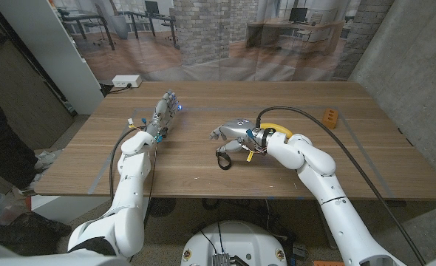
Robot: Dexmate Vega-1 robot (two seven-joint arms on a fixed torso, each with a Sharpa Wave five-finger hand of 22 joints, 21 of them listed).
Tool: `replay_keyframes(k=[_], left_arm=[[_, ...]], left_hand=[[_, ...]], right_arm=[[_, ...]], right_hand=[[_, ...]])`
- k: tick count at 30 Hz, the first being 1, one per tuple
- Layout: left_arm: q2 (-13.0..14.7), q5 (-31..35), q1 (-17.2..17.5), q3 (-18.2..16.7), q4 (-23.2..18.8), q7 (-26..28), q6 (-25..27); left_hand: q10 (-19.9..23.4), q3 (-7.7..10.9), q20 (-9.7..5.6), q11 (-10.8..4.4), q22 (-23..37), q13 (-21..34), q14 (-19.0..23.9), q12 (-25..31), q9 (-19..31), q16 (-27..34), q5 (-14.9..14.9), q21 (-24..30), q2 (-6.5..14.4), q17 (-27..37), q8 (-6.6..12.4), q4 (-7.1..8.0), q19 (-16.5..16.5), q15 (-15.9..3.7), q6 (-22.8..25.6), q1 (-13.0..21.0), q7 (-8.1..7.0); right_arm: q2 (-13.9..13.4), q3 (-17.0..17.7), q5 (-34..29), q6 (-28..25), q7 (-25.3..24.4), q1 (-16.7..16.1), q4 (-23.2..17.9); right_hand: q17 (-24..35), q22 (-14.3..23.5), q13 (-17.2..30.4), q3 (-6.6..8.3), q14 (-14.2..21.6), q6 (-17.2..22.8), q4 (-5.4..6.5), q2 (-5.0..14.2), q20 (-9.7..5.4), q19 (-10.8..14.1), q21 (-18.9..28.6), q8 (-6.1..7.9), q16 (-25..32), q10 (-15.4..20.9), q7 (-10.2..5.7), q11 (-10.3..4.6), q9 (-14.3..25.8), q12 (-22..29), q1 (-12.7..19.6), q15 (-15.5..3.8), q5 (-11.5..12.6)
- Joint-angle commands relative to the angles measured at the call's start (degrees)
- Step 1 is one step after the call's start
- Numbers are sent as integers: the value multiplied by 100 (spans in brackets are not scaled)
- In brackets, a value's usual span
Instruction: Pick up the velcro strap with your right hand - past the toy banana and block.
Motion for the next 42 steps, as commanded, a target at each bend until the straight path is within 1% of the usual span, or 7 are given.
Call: replay_keyframes(k=[1,8,11,15,29,34,42], left_arm=[[14,37,-92,-17,142,-12,-44],[17,52,-130,-32,210,-13,-75],[17,57,-145,-38,231,-13,-77],[20,70,-176,-46,280,-6,-96],[27,113,-302,-60,493,-25,-184],[20,129,-315,-63,502,-28,-171],[12,168,-308,-48,462,-17,-152]], left_hand=[[-1016,-26,2,13,29,27,-1255,13,11,20,23,-25,5,20,14,-12,-650,18,-675,45,32],[-1018,-33,3,-2,30,27,-1258,13,11,19,23,-32,3,20,14,-12,-648,18,-678,46,30],[-1016,-36,3,20,30,27,-1257,14,11,20,23,-37,3,21,14,-12,-649,21,-680,46,29],[-1022,-40,2,13,30,27,-1257,12,11,21,23,-40,2,21,14,-12,-645,21,-679,46,28],[-1020,-53,2,11,31,27,-1261,15,11,21,23,-57,1,21,15,-11,-640,19,-681,47,30],[-1028,-57,4,10,32,27,-1264,12,11,20,24,-62,0,21,15,-11,-640,23,-683,47,29],[-1032,-65,1,0,32,27,-1265,11,11,21,24,-73,-2,21,14,-12,-639,19,-687,48,31]], right_arm=[[-32,-50,-46,-52,-62,57,132],[-54,-101,-128,-59,-173,121,242],[-49,-120,-174,-90,-239,136,284],[-69,-142,-188,-88,-272,169,343],[-125,-151,-146,-108,-226,204,446],[-128,-154,-164,-134,-280,188,488],[-154,-147,-162,-129,-347,161,505]], right_hand=[[18,25,12,4,24,9,47,0,-10,-12,40,-14,-23,26,-11,-7,18,-1,82,-723,34],[69,25,23,-27,-34,-63,47,-18,-21,-44,39,-45,-20,-57,-35,-24,19,-35,94,-739,41],[163,25,32,-88,-97,-87,43,-58,-51,-87,31,-54,38,-82,-50,-59,21,-45,103,-752,31],[205,26,41,-115,-123,-109,46,-65,-73,-100,35,-62,53,-91,-53,-70,24,-47,116,-763,34],[178,26,57,-107,-87,-112,35,-59,-72,-71,71,-61,-28,-91,-51,-55,29,-50,201,-764,92],[179,25,64,-121,-81,-117,45,-65,-81,-83,75,-62,-46,-93,-71,-80,30,-52,202,-765,106],[193,25,73,-147,-68,-111,57,-76,-69,-77,90,-58,-58,-93,-65,-78,33,-53,204,-757,124]])
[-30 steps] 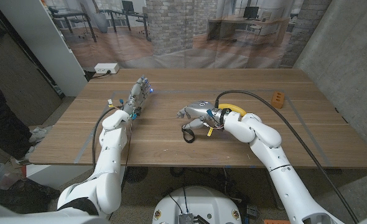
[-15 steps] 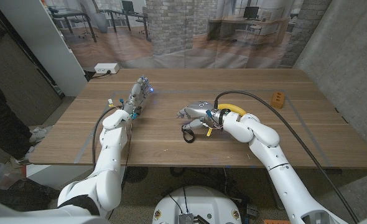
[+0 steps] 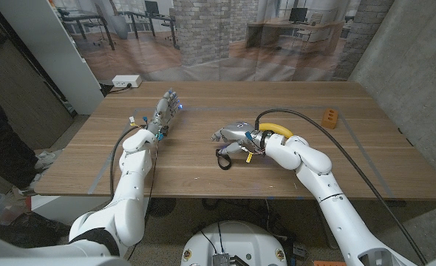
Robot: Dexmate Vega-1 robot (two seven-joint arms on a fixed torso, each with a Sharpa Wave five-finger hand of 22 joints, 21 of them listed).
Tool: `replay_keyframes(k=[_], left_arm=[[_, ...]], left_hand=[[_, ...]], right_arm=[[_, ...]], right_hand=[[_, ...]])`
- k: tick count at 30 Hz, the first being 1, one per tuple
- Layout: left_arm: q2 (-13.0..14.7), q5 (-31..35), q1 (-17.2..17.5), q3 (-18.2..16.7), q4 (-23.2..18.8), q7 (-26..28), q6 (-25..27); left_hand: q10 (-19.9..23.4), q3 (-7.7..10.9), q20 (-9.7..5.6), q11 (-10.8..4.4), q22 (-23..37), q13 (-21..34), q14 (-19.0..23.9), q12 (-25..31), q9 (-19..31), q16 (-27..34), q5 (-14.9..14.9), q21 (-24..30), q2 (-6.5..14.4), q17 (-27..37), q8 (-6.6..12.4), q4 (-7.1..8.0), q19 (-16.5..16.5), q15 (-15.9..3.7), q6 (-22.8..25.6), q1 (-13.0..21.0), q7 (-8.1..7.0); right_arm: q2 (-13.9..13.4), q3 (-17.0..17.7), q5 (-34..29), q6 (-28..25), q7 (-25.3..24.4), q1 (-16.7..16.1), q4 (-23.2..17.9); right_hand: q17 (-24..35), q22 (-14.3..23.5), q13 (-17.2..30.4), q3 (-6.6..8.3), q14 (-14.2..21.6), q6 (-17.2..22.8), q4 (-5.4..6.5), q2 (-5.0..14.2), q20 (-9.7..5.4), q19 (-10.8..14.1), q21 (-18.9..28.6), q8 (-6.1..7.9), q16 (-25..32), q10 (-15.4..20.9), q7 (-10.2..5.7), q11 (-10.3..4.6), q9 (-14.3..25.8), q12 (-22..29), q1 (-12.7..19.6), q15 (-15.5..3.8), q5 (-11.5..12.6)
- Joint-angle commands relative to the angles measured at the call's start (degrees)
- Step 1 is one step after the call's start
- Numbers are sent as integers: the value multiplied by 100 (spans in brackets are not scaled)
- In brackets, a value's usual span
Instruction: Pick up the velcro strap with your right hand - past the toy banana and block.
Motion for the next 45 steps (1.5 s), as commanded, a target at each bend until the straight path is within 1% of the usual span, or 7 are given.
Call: replay_keyframes(k=[1,15,16,26,34,41,45], left_arm=[[-11,46,-36,6,20,5,15],[-13,64,11,39,-120,-5,92],[-13,65,14,41,-129,-5,93],[-19,44,77,49,-279,12,147],[-11,32,114,68,-350,9,177],[-7,25,133,89,-393,5,186],[-9,20,144,102,-426,7,182]], left_hand=[[-1034,-16,2,-5,32,27,-1267,11,11,20,24,-32,-2,21,14,5,-638,22,-688,48,31],[-1035,-28,-5,22,33,27,-1270,12,11,20,24,-46,-6,21,14,2,-632,19,-691,52,23],[-1033,-29,-2,0,33,27,-1269,13,11,21,24,-49,-6,21,14,1,-635,20,-692,52,22],[-1029,-41,-7,17,34,27,-1269,16,11,22,24,-59,-10,21,18,0,-621,19,-684,55,25],[-1035,-48,-5,15,34,27,-1270,14,11,22,24,-68,-11,21,18,1,-622,21,-686,54,25],[-1033,-56,-5,-11,35,27,-1269,15,11,23,25,-77,-12,21,18,2,-621,22,-685,53,24],[-1030,-60,-6,8,35,27,-1269,16,11,24,25,-82,-12,21,18,2,-619,20,-684,52,26]], right_arm=[[-33,5,11,-19,-106,-33,56],[-82,13,-12,-1,-200,-122,76],[-81,10,-18,-3,-215,-124,85],[-119,-58,-181,-23,-447,-122,205],[-148,-89,-240,-47,-555,-123,276],[-178,-86,-245,-68,-595,-130,306],[-190,-82,-237,-77,-603,-133,335]], right_hand=[[17,25,21,-32,13,-12,-10,-39,-1,-15,44,-15,-14,-19,-30,-9,33,-29,60,-784,41],[45,23,31,-54,34,16,1,-22,2,-11,66,-3,-32,12,-46,-16,36,-25,95,-793,73],[43,23,31,-54,40,14,-2,-24,1,-12,67,-3,-33,4,-46,-15,36,-28,100,-797,75],[100,21,41,-55,18,-17,-37,1,-65,-17,82,-15,-30,-17,-88,-77,39,-41,220,-855,97],[117,19,43,-52,32,-23,-45,26,-75,-3,101,-17,-44,-12,-112,-114,41,-44,289,-871,113],[128,16,37,-63,20,-50,-36,44,-90,0,117,-25,-83,-63,-142,-103,44,-78,328,-892,127],[120,15,34,-67,35,-48,-27,49,-90,2,125,-22,-106,-54,-154,-101,45,-81,332,-891,134]])
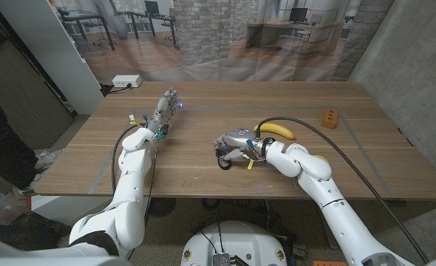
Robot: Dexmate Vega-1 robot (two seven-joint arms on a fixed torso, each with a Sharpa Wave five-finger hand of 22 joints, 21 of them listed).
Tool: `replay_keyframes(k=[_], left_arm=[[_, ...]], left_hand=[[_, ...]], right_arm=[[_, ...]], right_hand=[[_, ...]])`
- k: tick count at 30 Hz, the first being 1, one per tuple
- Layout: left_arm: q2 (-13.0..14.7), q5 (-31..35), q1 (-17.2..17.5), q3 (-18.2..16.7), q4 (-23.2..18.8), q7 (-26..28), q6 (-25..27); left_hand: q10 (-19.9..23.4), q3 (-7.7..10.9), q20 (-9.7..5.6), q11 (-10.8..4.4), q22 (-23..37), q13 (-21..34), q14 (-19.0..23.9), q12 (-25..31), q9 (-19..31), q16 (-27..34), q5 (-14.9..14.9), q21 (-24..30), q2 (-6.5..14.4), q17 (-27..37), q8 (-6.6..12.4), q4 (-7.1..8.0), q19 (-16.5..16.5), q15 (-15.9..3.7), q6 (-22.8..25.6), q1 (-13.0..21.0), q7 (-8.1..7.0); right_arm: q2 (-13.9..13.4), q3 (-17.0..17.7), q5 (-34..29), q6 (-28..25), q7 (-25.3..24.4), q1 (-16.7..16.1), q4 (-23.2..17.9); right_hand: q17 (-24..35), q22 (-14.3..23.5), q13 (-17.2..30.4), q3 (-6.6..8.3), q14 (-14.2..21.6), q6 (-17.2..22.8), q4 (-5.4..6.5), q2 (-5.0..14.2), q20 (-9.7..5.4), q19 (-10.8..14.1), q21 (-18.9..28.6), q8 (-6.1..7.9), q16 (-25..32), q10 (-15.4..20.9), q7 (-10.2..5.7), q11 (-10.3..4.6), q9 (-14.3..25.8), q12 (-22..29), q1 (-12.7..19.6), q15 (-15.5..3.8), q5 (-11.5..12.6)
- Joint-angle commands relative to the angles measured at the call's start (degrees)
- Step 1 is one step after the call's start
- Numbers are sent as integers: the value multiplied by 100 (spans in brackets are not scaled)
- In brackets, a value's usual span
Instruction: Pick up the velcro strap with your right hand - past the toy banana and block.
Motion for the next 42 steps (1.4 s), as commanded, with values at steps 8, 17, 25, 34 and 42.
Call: replay_keyframes(k=[8,17,25,34,42], left_arm=[[4,-21,69,56,-179,19,63],[7,-23,124,84,-321,38,126],[-6,-53,158,95,-389,48,162],[-13,-75,213,104,-478,52,193],[-18,-100,270,114,-570,48,223]], left_hand=[[-1033,-21,-9,17,36,27,-1267,16,11,24,25,-31,-11,21,18,1,-616,20,-687,53,25],[-1040,-30,-15,4,36,27,-1271,14,11,23,26,-41,-11,21,16,0,-608,17,-692,55,25],[-1039,-38,-11,12,37,27,-1274,15,11,23,27,-54,-11,21,16,0,-610,17,-694,57,27],[-1041,-47,-17,8,38,27,-1271,15,11,24,27,-65,-10,21,16,-2,-604,12,-697,60,18],[-1041,-54,-14,-7,38,27,-1275,15,11,23,29,-79,-7,20,15,-3,-603,17,-703,63,23]], right_arm=[[-54,16,3,-49,-138,-54,90],[-77,16,-12,-26,-327,-87,149],[-130,23,-98,-7,-604,-149,147],[-194,28,-248,43,-1354,-227,236],[-201,45,-213,59,-1544,-262,223]], right_hand=[[5,12,0,-37,85,53,44,0,-4,43,54,-6,-67,46,-40,22,20,-38,7,-877,33],[11,6,-14,-76,298,290,84,14,9,76,87,85,-43,292,-51,30,21,36,-29,-902,42],[132,0,11,-117,534,843,68,52,-14,123,140,280,53,774,-192,-71,22,229,62,-935,42],[885,35,557,-207,1224,2251,-74,281,-218,333,379,1083,513,2061,-482,-543,330,1198,751,-961,-86],[1033,56,900,-150,1451,2874,-59,497,-254,401,512,1524,389,2527,-449,-520,461,1653,1032,-956,-167]])
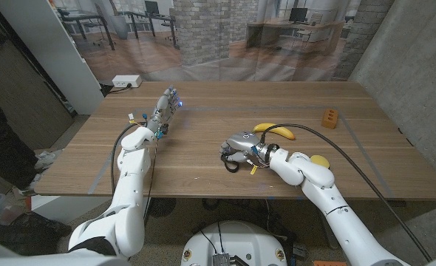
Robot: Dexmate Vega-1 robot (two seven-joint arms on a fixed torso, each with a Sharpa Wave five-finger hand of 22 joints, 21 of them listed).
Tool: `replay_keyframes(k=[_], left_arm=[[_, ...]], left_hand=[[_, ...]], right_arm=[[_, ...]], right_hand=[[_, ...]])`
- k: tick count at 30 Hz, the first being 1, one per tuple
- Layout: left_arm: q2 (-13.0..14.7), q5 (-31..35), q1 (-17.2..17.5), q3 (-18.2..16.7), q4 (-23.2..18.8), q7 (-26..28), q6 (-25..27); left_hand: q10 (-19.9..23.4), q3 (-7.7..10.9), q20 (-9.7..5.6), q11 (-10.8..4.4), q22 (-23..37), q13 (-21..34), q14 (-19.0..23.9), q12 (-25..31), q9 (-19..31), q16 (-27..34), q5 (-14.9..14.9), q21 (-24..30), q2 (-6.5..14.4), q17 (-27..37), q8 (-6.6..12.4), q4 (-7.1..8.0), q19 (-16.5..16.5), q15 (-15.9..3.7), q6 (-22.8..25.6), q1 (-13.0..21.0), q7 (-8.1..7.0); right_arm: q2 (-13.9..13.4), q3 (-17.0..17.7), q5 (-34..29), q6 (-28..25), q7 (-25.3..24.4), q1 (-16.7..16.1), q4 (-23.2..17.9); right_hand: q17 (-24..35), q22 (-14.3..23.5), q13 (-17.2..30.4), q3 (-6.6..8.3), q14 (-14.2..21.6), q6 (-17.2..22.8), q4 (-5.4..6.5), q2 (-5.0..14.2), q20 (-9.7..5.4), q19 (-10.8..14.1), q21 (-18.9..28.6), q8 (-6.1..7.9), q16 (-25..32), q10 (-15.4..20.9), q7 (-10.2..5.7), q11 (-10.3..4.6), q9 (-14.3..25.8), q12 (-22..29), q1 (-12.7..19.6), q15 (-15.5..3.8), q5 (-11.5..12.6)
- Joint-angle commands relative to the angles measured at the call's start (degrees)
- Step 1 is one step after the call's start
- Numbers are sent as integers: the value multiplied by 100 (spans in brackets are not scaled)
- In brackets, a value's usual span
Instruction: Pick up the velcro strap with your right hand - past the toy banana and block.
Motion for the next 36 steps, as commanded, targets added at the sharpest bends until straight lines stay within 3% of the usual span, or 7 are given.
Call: replay_keyframes(k=[1,7,36], left_arm=[[-11,-33,82,18,-133,3,44],[-10,-59,111,24,-176,-14,43],[-9,-186,326,33,-488,-44,68]], left_hand=[[-1044,-8,-12,2,9,27,-1276,14,11,22,29,-14,18,21,15,-1,-604,17,-704,39,23],[-1045,-13,-10,7,10,27,-1277,14,11,22,29,-22,19,20,14,-2,-603,12,-709,41,19],[-1051,-34,-1,0,12,27,-1281,14,11,21,32,-67,32,19,16,-11,-592,16,-713,63,25]], right_arm=[[-31,22,-17,35,-437,-64,11],[-28,40,-32,20,-549,-87,-38],[-4,125,-137,-83,-771,-123,-402]], right_hand=[[43,27,157,50,146,222,21,158,-2,62,74,156,-68,141,43,20,33,177,179,-741,-41],[97,32,214,46,205,381,40,204,1,87,125,264,-112,268,95,5,31,274,210,-743,-96],[188,32,135,7,323,381,91,265,5,94,243,400,-322,306,122,34,30,270,207,-739,-252]])
